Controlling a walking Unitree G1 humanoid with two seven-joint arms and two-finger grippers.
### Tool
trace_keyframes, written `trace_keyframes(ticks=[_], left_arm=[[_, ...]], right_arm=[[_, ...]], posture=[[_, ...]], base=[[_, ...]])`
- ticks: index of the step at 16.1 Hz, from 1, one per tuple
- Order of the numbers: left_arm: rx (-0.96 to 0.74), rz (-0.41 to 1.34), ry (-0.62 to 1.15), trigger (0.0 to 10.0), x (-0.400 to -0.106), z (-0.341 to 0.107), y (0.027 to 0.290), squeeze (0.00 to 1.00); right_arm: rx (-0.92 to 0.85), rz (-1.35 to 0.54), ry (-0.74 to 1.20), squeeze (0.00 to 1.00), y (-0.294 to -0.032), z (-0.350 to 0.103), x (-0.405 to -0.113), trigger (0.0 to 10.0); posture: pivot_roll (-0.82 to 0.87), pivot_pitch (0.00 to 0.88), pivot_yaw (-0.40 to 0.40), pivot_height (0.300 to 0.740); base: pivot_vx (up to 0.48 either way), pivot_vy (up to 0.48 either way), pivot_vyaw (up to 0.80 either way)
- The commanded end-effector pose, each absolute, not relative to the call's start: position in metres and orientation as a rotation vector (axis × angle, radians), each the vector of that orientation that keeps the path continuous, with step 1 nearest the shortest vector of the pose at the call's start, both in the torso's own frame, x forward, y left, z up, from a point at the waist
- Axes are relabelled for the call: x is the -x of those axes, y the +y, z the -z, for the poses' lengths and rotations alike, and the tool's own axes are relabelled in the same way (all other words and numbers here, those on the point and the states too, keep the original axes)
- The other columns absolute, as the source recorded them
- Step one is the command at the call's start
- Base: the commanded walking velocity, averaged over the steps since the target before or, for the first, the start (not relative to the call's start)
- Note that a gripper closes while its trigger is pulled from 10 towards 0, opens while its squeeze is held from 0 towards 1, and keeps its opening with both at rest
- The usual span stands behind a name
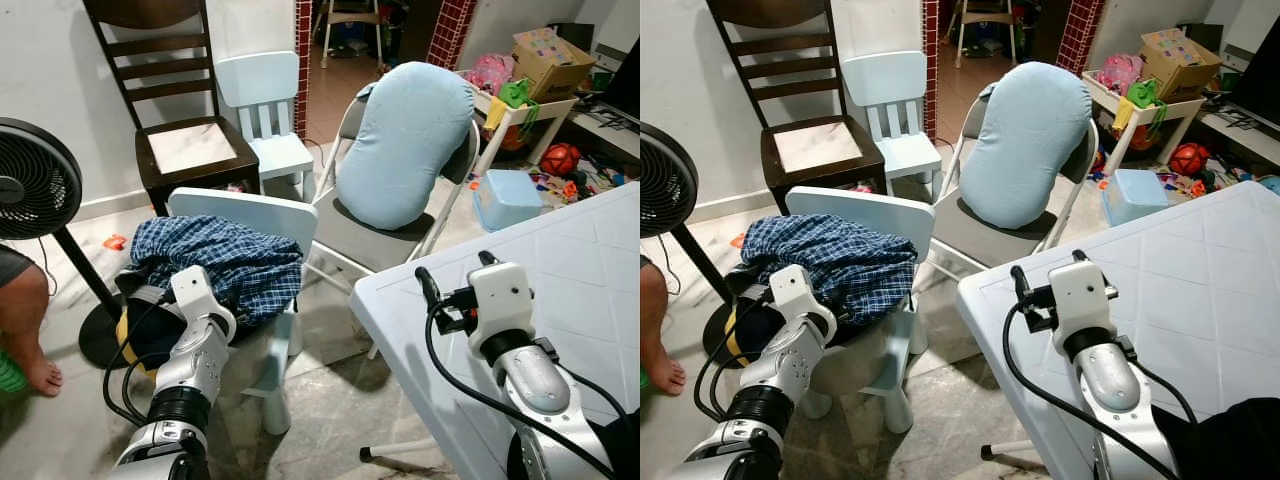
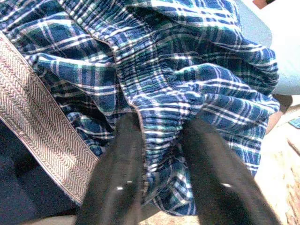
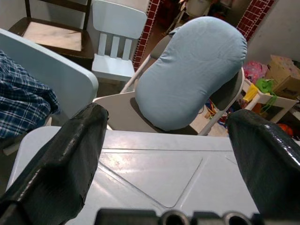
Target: Hang hanger
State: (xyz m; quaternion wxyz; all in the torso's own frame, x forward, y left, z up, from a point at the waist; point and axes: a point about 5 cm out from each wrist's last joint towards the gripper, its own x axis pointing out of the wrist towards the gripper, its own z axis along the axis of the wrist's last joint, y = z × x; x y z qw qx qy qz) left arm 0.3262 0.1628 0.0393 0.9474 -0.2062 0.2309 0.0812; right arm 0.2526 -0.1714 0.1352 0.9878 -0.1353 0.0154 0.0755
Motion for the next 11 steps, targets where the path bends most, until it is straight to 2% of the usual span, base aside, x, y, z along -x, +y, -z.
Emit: trace_keyframes(ticks=[1, 9, 11], left_arm=[[0.399, -0.156, 0.461, 0.0, -0.33, -0.044, 0.162, 0.0], [0.374, -0.139, 0.394, 0.0, -0.327, -0.055, 0.159, 0.0], [0.234, -0.06, 0.279, 0.0, -0.317, -0.077, 0.16, 0.0]], right_arm=[[0.275, -0.149, 0.012, 0.0, -0.17, -0.138, -0.255, 10.0], [0.275, -0.159, 0.012, 0.0, -0.168, -0.136, -0.258, 10.0], [0.275, -0.16, 0.02, 0.0, -0.17, -0.135, -0.257, 10.0]], posture=[[-0.12, 0.034, -0.047, 0.74], [-0.12, 0.031, -0.043, 0.74], [-0.1, 0.035, -0.044, 0.74]], base=[[0.0, 0.0, 0.0], [0.0, 0.0, 0.0], [0.0, 0.0, 0.0]])
